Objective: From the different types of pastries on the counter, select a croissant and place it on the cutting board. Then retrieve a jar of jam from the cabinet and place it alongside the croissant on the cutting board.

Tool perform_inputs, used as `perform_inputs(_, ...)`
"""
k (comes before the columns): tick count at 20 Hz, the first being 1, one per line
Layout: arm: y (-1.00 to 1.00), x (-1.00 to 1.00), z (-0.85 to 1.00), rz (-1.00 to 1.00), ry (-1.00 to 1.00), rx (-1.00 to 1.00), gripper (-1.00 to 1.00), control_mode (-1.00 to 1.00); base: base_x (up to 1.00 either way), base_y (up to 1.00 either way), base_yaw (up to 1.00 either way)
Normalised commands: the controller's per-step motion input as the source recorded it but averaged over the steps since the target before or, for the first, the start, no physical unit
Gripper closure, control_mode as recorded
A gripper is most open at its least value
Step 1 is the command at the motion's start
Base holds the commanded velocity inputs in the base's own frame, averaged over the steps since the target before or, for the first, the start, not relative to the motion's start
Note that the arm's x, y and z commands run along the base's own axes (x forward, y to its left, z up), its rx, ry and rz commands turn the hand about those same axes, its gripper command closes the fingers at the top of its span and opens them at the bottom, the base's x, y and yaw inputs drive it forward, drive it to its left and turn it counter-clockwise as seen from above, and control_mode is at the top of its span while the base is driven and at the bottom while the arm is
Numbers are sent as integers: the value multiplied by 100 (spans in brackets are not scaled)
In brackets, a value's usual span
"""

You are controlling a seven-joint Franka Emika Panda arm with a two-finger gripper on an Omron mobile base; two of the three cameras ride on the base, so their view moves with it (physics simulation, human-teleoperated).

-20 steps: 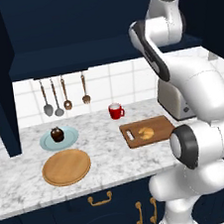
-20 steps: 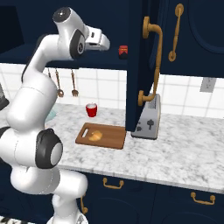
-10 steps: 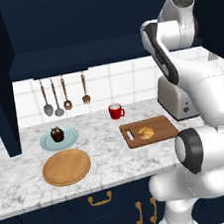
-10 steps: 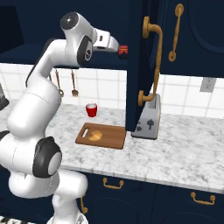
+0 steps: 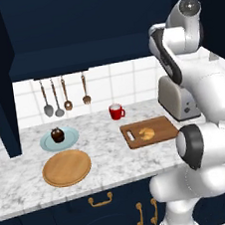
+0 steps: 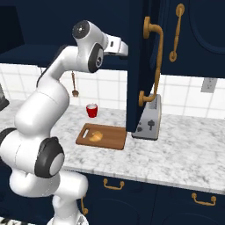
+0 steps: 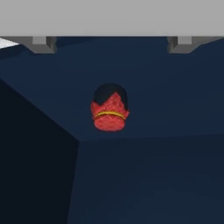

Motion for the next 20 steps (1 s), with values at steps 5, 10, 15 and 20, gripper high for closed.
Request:
perform_inputs(5, -18, 52, -1, -3, 7, 0, -100, -100, 0, 0, 0)
perform_inputs(10, -1, 67, -7, 0, 6, 0, -100, -100, 0, 0, 0)
perform_inputs(15, -24, 52, -4, -1, 0, 0, -100, -100, 0, 0, 0)
perform_inputs(20, -30, 20, -32, 0, 0, 0, -100, -100, 0, 0, 0)
